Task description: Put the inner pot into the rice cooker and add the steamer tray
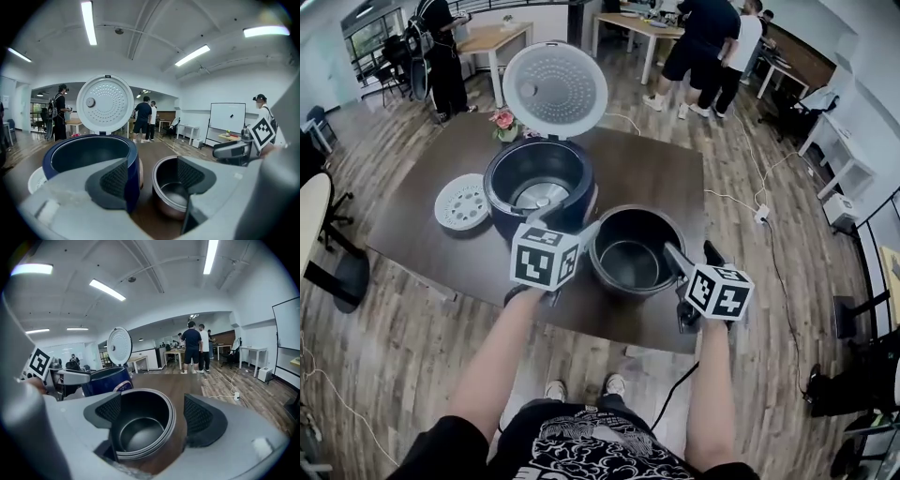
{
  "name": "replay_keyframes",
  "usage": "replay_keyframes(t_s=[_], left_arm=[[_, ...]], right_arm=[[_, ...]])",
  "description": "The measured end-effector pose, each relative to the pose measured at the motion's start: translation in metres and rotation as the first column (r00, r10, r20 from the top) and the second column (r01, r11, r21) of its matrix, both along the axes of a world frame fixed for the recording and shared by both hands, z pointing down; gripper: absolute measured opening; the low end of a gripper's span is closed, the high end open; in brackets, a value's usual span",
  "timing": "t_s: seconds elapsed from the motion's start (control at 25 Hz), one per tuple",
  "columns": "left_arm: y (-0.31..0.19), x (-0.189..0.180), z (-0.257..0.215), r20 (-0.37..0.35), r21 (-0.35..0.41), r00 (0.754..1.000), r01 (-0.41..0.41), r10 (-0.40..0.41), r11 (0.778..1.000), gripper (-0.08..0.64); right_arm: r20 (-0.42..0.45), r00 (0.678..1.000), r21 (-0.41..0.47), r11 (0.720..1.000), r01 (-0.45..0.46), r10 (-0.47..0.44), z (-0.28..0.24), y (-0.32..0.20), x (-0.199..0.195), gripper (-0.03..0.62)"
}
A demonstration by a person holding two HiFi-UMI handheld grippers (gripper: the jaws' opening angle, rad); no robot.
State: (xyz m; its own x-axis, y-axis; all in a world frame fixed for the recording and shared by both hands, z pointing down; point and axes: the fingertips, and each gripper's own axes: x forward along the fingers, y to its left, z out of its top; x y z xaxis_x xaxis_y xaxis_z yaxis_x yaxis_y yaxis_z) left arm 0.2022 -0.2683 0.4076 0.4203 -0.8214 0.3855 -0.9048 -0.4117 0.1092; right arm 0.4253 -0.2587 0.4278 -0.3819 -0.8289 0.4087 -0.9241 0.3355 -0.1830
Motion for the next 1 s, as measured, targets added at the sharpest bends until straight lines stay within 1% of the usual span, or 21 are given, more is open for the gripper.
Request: replay_keyframes(t_s=[0.2,0.36,0.44,0.6,0.68,0.76,0.88,1.0], left_arm=[[-0.005,0.011,0.014,0.010,-0.024,0.997,0.076,-0.076,0.997,0.330],[-0.004,0.016,0.033,-0.001,-0.077,0.991,0.134,-0.134,0.988,0.330],[0.000,0.016,0.048,-0.026,-0.119,0.984,0.170,-0.174,0.978,0.330],[0.004,0.020,0.075,-0.097,-0.203,0.964,0.225,-0.248,0.953,0.330],[0.003,0.021,0.079,-0.126,-0.224,0.952,0.247,-0.279,0.943,0.314],[0.003,0.023,0.083,-0.151,-0.240,0.941,0.264,-0.304,0.934,0.304],[0.007,0.023,0.091,-0.185,-0.271,0.923,0.282,-0.337,0.920,0.289],[0.014,0.024,0.101,-0.200,-0.298,0.910,0.296,-0.363,0.907,0.273]], right_arm=[[0.009,0.997,-0.047,0.996,0.080,-0.079,0.022,-0.026,0.010,0.397],[0.023,0.989,-0.090,0.985,0.146,-0.145,0.040,-0.039,0.011,0.382],[0.035,0.982,-0.112,0.976,0.187,-0.184,0.050,-0.041,0.009,0.371],[0.044,0.967,-0.153,0.955,0.254,-0.250,0.067,-0.043,0.007,0.343],[0.056,0.962,-0.178,0.945,0.274,-0.268,0.074,-0.046,0.008,0.322],[0.071,0.958,-0.200,0.937,0.287,-0.278,0.081,-0.048,0.008,0.282],[0.096,0.953,-0.205,0.932,0.300,-0.286,0.084,-0.050,0.005,0.253],[0.113,0.948,-0.211,0.925,0.317,-0.299,0.089,-0.051,0.000,0.231]])
